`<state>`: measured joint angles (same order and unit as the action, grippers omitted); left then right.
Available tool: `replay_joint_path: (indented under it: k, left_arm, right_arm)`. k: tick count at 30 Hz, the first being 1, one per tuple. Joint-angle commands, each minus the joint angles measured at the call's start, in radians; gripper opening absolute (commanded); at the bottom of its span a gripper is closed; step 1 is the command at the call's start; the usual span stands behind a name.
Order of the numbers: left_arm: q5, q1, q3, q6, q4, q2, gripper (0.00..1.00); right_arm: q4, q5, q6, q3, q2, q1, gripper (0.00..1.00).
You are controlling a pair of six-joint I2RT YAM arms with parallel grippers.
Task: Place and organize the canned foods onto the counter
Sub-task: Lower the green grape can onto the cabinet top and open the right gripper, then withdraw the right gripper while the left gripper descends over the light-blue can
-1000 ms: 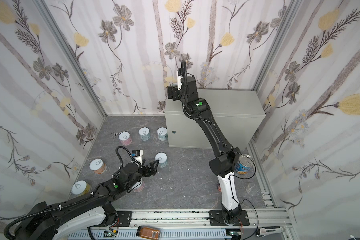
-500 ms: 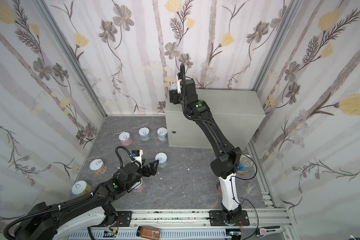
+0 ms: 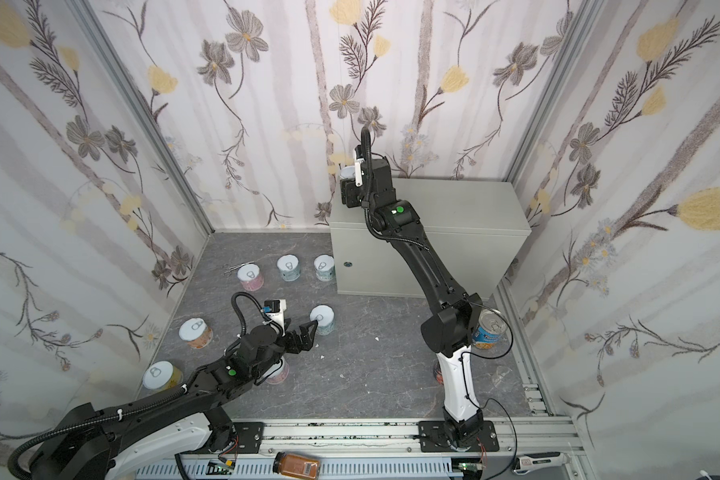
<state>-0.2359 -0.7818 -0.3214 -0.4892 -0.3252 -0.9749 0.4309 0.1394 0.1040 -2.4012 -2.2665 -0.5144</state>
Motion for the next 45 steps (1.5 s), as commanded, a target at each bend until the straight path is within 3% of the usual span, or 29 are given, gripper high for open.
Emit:
replay_joint_path:
  k: [1,19,26,34,39,45]
  left_arm:
    - [-0.011,0.001,-0.011,0.006,-0.026,-0.005,1.00]
    - [-0.023,0.001,-0.004,0.012,-0.026,-0.014,1.00]
    - [-0.020,0.001,-0.005,0.016,-0.023,0.000,1.00]
    - [0.038,0.001,-0.015,0.057,-0.028,0.023,1.00]
    - [0.099,0.001,-0.064,0.120,0.005,-0.031,1.00]
    - [0.031,-0.002,-0.158,0.095,0.106,-0.154,1.00]
  right_arm:
    - [-0.037,-0.010,-0.001,0.004,-0.017,0.002,0.68]
    - [-0.098,-0.006,0.024,0.002,-0.059,0.014,0.68]
    - [-0.098,-0.034,0.005,0.002,-0.022,0.010,0.91]
    - [-0.071,-0.028,-0.020,0.015,0.059,-0.009,1.00]
    - [-0.130,-0.017,-0.036,0.189,0.215,-0.028,1.00]
    - [-0.333,-0.017,-0.032,0.636,0.563,-0.034,1.00]
